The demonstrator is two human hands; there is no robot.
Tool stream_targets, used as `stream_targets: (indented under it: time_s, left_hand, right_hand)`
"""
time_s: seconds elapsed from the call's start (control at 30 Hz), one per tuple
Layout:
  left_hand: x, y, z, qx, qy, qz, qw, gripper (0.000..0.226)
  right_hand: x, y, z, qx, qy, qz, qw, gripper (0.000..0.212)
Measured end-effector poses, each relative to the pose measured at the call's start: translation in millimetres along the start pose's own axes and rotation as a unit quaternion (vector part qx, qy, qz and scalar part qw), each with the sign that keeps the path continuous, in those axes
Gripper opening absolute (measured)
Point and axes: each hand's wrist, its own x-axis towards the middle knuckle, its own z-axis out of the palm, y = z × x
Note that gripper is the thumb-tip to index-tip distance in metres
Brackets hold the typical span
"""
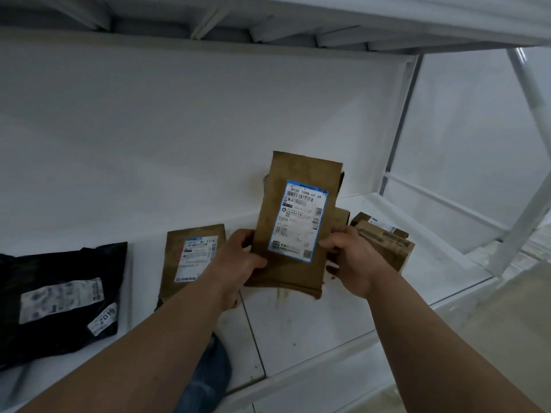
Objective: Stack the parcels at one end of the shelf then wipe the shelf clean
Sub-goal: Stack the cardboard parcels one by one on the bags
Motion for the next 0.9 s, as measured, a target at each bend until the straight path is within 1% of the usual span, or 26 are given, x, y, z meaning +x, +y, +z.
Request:
stream_targets:
  time_s: [0.03,0.07,0.13,0.17,0.23,0.33,0.43,0.47,0.57,0.63,0.73,0.77,0.83,0.9]
  left_hand:
    - [-2,-1,-7,0.007,0.011,0.010,1.000,0.052]
    - [-3,-3,-13,0.018,0.027,0.018,0.999,0.053]
    - [-5,-5,-26,0.037,0.065,0.023,0.997,0.060]
    - [-5,-6,-32,0.045,0.085,0.026,0.995,0.062]
    - [-5,-9,-45,0.057,0.121,0.035,0.990,0.062]
    - [-8,-12,-62,0.068,0.162,0.040,0.984,0.057]
    - [-6,-19,-79,0.066,0.190,0.041,0.979,0.060]
    - [-5,-21,-85,0.062,0.200,0.046,0.977,0.062]
    - [-1,-25,-99,0.057,0.226,0.064,0.970,0.062]
    - [2,-28,-106,0.081,0.256,0.075,0.960,0.056]
    - [7,-35,-112,0.101,0.289,0.087,0.948,0.050]
    - [8,-37,-113,0.101,0.292,0.084,0.947,0.049]
    - [10,-37,-115,0.097,0.295,0.079,0.947,0.045]
    - [12,-34,-116,0.084,0.299,0.084,0.947,0.040]
  right_hand:
    - [2,2,7,0.008,-0.003,-0.006,1.000,0.058]
    - [3,3,14,0.017,-0.010,-0.011,1.000,0.056]
    - [8,4,29,0.028,-0.040,-0.015,0.999,0.069]
    - [10,5,37,0.032,-0.054,-0.020,0.998,0.070]
    - [13,4,54,0.038,-0.070,-0.029,0.996,0.061]
    - [17,6,76,0.024,-0.106,-0.035,0.993,0.061]
    - [20,5,96,0.017,-0.119,-0.055,0.991,0.051]
    - [20,5,103,0.022,-0.120,-0.060,0.991,0.051]
    - [25,4,116,0.011,-0.130,-0.066,0.989,0.057]
    - [28,3,123,-0.007,-0.139,-0.075,0.987,0.059]
    - [36,3,131,-0.044,-0.149,-0.077,0.985,0.085]
    - [38,3,134,-0.051,-0.144,-0.079,0.985,0.090]
    - [41,3,137,-0.056,-0.131,-0.090,0.986,0.092]
    - [43,2,139,-0.050,-0.116,-0.105,0.986,0.086]
